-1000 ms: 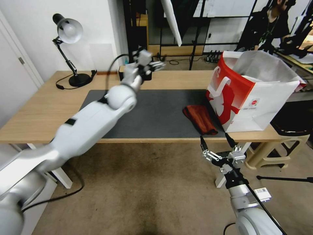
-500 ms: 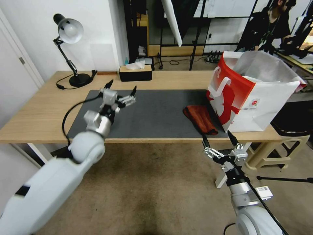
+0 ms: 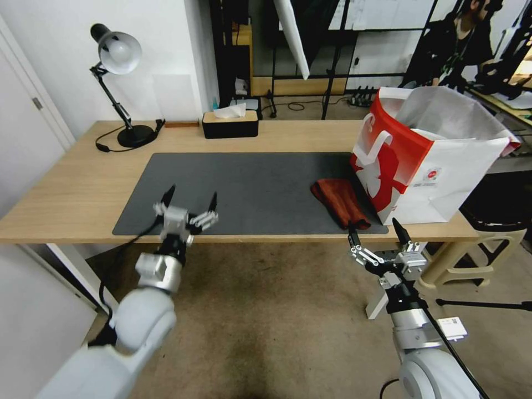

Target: Sweep shrimp from table into container with towel, then put container into takeout bag.

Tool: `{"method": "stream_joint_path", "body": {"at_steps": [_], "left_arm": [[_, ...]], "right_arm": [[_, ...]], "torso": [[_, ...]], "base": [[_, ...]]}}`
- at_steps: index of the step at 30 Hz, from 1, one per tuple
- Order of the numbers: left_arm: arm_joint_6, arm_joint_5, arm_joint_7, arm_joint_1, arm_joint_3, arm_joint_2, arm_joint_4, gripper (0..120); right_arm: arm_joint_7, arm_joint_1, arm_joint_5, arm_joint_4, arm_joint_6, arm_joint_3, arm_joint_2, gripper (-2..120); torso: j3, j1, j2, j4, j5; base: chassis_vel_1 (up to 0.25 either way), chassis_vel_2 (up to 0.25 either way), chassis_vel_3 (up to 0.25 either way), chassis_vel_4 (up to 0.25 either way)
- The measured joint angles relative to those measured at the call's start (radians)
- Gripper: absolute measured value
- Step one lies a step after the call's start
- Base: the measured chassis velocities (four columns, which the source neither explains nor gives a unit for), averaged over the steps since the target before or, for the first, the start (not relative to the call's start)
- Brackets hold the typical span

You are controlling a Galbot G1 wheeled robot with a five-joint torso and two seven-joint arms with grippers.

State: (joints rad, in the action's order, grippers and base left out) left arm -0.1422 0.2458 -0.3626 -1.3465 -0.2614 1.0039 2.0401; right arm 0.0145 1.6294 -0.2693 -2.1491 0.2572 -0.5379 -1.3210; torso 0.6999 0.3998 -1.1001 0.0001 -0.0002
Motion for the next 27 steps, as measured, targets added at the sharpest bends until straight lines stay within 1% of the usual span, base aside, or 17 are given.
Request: {"method": "stream_joint_path", "body": {"at_steps": [1,2,5,6,9,12,13,14,18,20,27], "left_arm": [[-0.023,-0.02,-0.002,-0.024,-0.019,0.004,-0.005,100],[-0.023,-0.02,-0.002,-0.024,-0.019,0.004,-0.005,100],[-0.056,-0.05,-0.004,-0.062,-0.057,0.005,-0.012,100],[-0.056,-0.05,-0.004,-0.062,-0.057,0.005,-0.012,100],[-0.094,-0.068,0.0,-0.076,-0.086,0.002,-0.036,100],[-0.11,-0.068,0.006,-0.081,-0.1,-0.004,-0.051,100],[-0.129,-0.067,0.012,-0.082,-0.107,-0.007,-0.064,100],[-0.14,-0.066,0.014,-0.084,-0.109,-0.009,-0.072,100],[-0.154,-0.067,0.018,-0.09,-0.109,-0.012,-0.08,100],[-0.18,-0.078,0.02,-0.094,-0.107,-0.008,-0.096,100],[-0.183,-0.084,0.013,-0.096,-0.105,-0.004,-0.104,100]], "right_arm": [[-0.008,-0.003,0.003,-0.001,-0.001,0.003,0.0,100],[-0.008,-0.003,0.003,-0.001,-0.001,0.003,0.0,100],[-0.017,-0.009,0.008,-0.001,-0.001,0.009,-0.006,100],[-0.017,-0.009,0.008,-0.001,-0.001,0.009,-0.006,100],[-0.017,-0.01,0.012,-0.002,0.001,0.015,-0.008,100],[-0.017,-0.012,0.014,-0.002,0.003,0.017,-0.01,100],[-0.018,-0.016,0.016,0.001,0.006,0.019,-0.011,100],[-0.019,-0.018,0.019,0.004,0.006,0.022,-0.014,100],[-0.019,-0.022,0.025,0.011,0.008,0.026,-0.017,100],[-0.022,-0.027,0.033,0.021,0.012,0.03,-0.02,100],[-0.025,-0.031,0.052,0.038,0.021,0.03,-0.025,100]], "torso": [[0.0,0.0,0.0,-0.0003,0.0003],[0.0,0.0,0.0,-0.0003,0.0003],[0.0,0.0,0.0,-0.0001,0.0002],[0.0,0.0,0.0,-0.0001,0.0002],[0.0,0.0,0.0,-0.0001,0.0],[0.0,0.0,0.0,-0.0001,0.0002],[0.0,0.0,0.0,-0.0001,0.0001],[0.0,0.0,0.0,-0.0002,0.0002],[0.0,0.0,0.0,-0.0001,0.0001],[0.0,0.0,0.0,-0.0001,0.0],[0.0,0.0,0.0,-0.0001,0.0003]], "base": [[0.0,0.0,0.0,0.0],[0.0,0.0,0.0,0.0],[0.0,0.0,0.0,0.0],[0.0,0.0,0.0,0.0],[0.0,0.0,0.0,0.0],[0.0,0.0,0.0,0.0],[0.0,0.0,0.0,0.0],[0.0,0.0,0.0,0.0],[0.0,0.0,0.0,0.0],[0.0,0.0,0.0,0.0],[0.0,0.0,0.0,0.0]]}}
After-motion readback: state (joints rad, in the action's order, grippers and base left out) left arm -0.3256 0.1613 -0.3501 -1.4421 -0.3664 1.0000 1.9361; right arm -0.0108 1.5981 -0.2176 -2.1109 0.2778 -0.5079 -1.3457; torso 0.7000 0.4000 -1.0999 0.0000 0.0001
